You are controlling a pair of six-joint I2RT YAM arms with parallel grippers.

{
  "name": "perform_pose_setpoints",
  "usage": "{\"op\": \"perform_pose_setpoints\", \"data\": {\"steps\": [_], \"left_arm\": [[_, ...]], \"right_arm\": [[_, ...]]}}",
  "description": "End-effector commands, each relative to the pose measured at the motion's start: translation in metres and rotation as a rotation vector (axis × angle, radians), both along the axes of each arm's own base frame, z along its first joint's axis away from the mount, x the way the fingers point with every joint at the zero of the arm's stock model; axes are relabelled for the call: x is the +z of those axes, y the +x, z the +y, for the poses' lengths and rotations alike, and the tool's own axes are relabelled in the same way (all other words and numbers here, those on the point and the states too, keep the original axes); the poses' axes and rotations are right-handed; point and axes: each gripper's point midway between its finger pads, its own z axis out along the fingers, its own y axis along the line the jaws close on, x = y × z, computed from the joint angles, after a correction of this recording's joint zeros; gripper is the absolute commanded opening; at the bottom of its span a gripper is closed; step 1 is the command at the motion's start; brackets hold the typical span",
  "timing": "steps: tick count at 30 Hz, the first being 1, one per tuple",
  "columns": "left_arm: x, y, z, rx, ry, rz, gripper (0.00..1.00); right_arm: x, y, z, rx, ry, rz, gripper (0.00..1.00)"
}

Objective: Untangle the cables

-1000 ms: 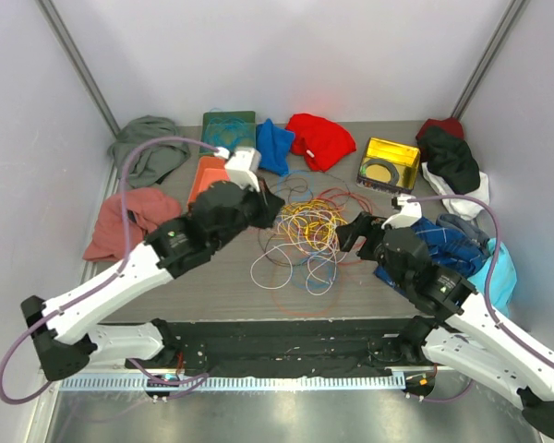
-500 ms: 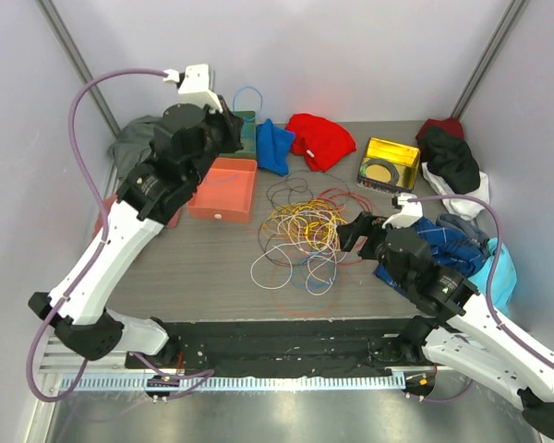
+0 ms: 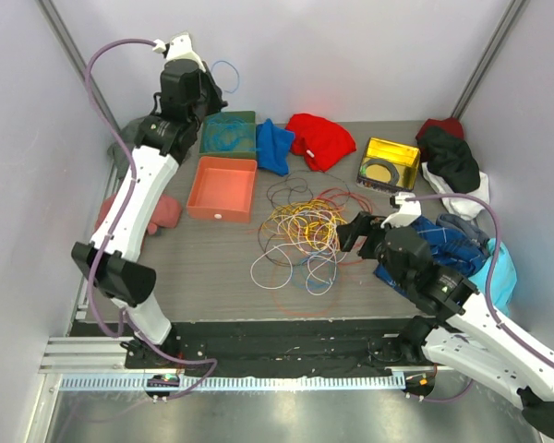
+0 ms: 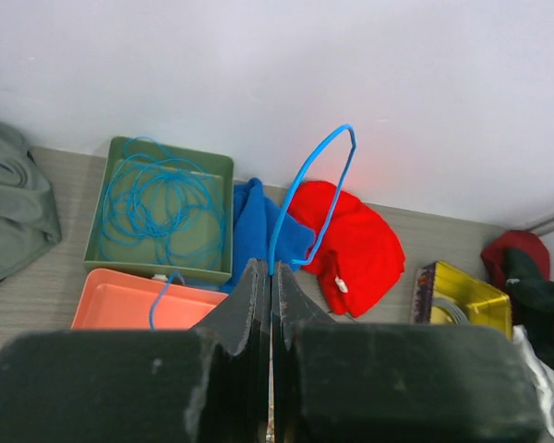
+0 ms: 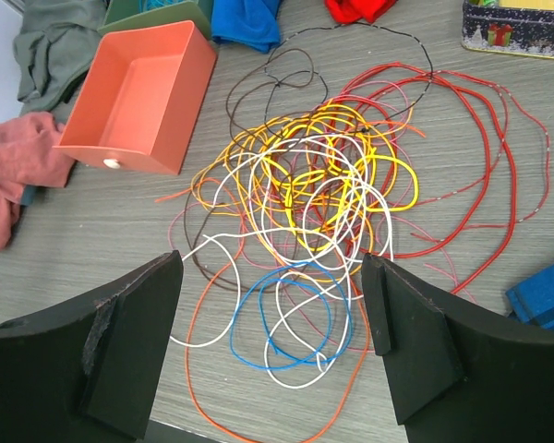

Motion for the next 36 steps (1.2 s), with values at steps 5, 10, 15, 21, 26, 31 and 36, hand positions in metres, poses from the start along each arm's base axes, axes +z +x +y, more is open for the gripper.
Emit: {"op": "perform_pose_setpoints", "data": {"steps": [5,10,15,21,26,31,36], "left_arm": [[0.027,0.048,0.016,0.007,-0.106,-0.119,0.0],[0.034,0.08,0.021,-0.006,-0.145,-0.203,0.0],[0.004,0.118,0.017,-0.025,-0.155,-0.157,0.0],[-0.021,0.144,0.02,-0.013,-0.178,-0.144,0.0],[-0.026,0.154,0.024,-0.002,-0.189,-0.157,0.0],[-0.015,0.156,0.023,-0.014,-0.211,-0.212,0.0],[0.024,0.142,0.017,-0.065,-0.256,-0.302,0.0]], "right_arm": [[0.026,0.015,0.001,-0.028,-0.027,-0.066,0.87],[0.02,0.022,0.002,-0.042,-0.065,-0.057,0.87],[0.011,0.03,0.003,-0.058,-0.111,-0.044,0.87],[0.001,0.037,0.008,-0.055,-0.154,-0.026,0.87],[-0.004,0.042,0.009,-0.054,-0.178,-0.018,0.87],[-0.003,0.046,0.007,-0.059,-0.19,-0.022,0.87],[-0.001,0.047,0.006,-0.061,-0.179,-0.027,0.87]]}}
